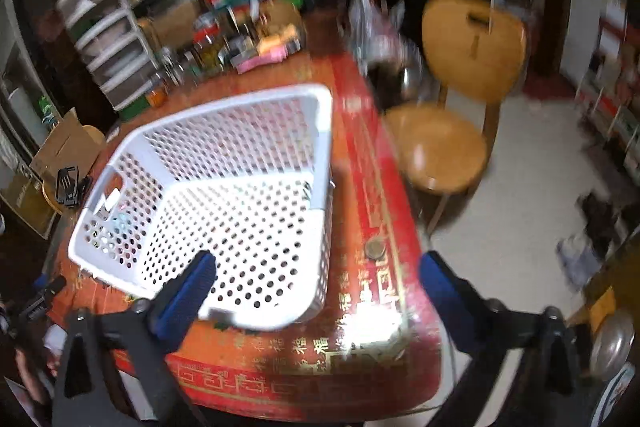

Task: Organize rigid objects
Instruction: 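Grasp the rim of the white perforated basket with the right tool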

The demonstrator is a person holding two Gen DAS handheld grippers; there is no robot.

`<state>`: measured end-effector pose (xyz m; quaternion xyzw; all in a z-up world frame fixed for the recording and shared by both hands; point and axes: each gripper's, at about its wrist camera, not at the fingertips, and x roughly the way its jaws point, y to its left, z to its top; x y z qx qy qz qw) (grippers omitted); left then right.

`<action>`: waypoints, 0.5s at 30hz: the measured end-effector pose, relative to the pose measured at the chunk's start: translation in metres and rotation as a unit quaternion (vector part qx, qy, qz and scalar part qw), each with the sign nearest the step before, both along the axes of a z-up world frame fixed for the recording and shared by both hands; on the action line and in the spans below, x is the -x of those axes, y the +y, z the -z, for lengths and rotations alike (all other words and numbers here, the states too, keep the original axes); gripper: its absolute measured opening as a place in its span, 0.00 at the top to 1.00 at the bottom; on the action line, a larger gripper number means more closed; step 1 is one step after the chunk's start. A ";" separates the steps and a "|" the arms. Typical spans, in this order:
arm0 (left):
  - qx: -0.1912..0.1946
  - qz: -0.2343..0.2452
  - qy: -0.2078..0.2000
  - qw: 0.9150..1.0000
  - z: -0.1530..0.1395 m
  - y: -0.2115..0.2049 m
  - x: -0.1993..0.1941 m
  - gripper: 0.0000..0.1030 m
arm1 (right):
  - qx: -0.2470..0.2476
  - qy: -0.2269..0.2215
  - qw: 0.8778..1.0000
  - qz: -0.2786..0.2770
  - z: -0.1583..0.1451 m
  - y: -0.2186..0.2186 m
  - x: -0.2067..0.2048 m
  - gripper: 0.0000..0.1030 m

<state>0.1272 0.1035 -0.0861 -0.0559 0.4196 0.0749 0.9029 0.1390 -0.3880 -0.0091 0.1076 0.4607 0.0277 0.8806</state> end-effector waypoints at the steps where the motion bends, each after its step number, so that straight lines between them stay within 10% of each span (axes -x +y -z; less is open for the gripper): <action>1: -0.001 -0.002 0.002 1.000 0.003 0.002 -0.002 0.01 | -0.006 0.014 1.000 0.001 0.007 -0.004 -0.005 0.24; 15: 0.015 0.048 0.023 0.998 0.030 -0.005 -0.030 0.01 | -0.007 0.070 0.997 -0.011 0.039 0.011 -0.037 0.84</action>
